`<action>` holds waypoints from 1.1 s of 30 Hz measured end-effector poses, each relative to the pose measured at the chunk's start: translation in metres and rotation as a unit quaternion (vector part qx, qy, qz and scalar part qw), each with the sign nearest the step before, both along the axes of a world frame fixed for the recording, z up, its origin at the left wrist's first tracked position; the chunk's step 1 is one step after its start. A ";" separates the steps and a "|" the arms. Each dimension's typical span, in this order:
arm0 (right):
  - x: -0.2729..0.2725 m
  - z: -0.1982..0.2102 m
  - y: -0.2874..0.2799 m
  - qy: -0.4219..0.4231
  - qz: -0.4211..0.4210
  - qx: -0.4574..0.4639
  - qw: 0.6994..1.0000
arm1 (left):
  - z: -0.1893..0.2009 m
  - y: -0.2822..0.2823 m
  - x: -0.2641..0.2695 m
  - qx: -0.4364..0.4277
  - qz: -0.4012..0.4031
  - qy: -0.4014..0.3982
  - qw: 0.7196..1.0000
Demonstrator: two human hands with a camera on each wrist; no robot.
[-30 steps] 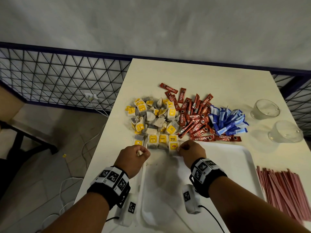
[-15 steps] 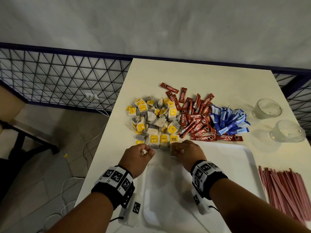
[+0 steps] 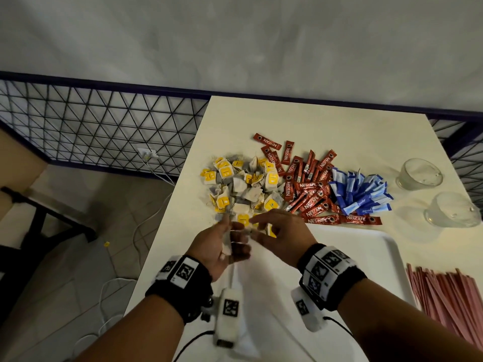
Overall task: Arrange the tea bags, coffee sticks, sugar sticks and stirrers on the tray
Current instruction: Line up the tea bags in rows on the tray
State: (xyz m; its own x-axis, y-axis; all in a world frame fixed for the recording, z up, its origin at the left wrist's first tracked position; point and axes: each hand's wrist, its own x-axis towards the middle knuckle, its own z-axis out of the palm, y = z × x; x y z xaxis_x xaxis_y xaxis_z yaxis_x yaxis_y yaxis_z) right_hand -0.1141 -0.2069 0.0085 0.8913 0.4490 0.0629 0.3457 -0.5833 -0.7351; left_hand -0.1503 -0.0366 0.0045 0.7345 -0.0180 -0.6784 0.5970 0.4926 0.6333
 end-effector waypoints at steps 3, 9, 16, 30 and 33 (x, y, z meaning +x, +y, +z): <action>-0.004 0.013 0.011 -0.046 0.095 0.023 0.994 | 0.003 -0.003 0.007 -0.075 0.029 0.031 0.996; -0.004 0.017 0.015 -0.083 0.103 0.026 0.991 | 0.008 -0.018 0.014 -0.090 0.059 0.057 0.993; 0.012 0.017 0.005 -0.037 0.053 0.005 0.998 | 0.006 -0.010 0.013 0.129 -0.021 -0.068 0.989; 0.024 -0.002 -0.009 0.082 -0.049 -0.051 0.994 | -0.008 -0.013 0.022 0.459 -0.288 -0.147 0.827; 0.027 -0.012 -0.009 0.114 -0.054 -0.096 0.987 | -0.018 -0.018 0.024 0.497 -0.309 -0.094 0.805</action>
State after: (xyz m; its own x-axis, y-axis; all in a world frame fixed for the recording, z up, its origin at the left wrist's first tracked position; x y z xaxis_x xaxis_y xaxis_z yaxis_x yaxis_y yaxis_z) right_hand -0.0874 -0.2159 -0.0030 0.9158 0.3344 -0.2226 0.1118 -0.7444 -0.6583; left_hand -0.1262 -0.0543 -0.0131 0.8855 0.0638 -0.4603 0.3804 -0.6683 0.6393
